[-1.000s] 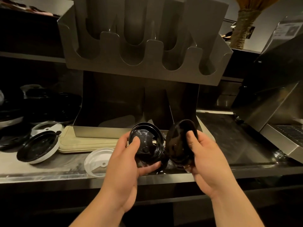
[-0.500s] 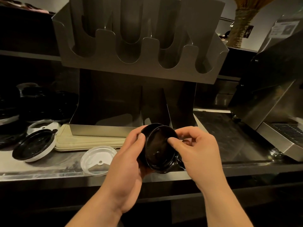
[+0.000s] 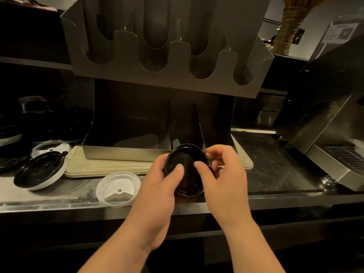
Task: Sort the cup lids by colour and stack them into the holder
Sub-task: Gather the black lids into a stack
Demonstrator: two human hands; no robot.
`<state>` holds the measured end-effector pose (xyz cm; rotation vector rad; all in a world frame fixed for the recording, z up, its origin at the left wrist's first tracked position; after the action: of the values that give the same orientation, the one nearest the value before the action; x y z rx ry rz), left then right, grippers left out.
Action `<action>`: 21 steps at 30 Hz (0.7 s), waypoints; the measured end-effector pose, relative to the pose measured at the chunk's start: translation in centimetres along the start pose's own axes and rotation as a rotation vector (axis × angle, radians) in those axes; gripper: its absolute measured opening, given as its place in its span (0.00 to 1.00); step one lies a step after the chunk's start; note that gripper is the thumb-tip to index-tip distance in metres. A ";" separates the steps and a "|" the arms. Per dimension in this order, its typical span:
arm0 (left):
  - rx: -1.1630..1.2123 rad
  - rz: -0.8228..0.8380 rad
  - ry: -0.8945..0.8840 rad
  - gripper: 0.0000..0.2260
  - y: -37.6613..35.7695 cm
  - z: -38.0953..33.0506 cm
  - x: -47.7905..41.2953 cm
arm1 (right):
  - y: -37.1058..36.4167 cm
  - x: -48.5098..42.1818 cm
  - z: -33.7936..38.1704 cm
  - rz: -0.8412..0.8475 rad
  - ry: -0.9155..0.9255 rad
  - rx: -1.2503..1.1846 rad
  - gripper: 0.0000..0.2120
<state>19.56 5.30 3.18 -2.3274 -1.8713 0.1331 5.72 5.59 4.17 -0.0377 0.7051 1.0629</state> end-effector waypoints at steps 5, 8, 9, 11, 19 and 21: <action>-0.308 -0.183 -0.090 0.09 0.7 -1.1 -1.9 | 1.0 -1.2 1.6 0.406 -0.014 -0.006 0.35; -0.362 -0.224 -0.109 0.08 0.7 -2.4 -3.5 | 1.1 -2.8 2.7 0.567 -0.006 0.144 0.47; -0.319 -0.205 -0.082 0.08 0.7 -2.8 -4.0 | 1.0 -3.3 2.9 0.563 0.047 0.198 0.45; -0.219 -0.121 -0.010 0.09 0.6 -3.6 -4.6 | 0.9 -4.1 2.9 0.549 0.101 0.220 0.40; -0.002 0.156 0.091 0.16 0.3 -2.5 -4.5 | 1.8 -4.4 -0.8 0.511 -0.129 -0.039 0.37; -0.070 0.116 0.088 0.16 0.5 -2.0 -4.6 | 1.0 -4.1 -0.8 0.535 -0.127 0.041 0.36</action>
<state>19.37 0.58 4.97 -2.4464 -1.7275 -0.0223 3.26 2.58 6.12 0.2653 0.6358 1.5455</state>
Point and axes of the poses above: each hand's wrist, its own x-axis away from the middle knuckle, its own y-axis out of the back of the hand, z = x × y, the point moved 3 cm from there along -x, towards the middle knuckle, and after that the axes turned 10 degrees about -x, right-handed, at the moved point
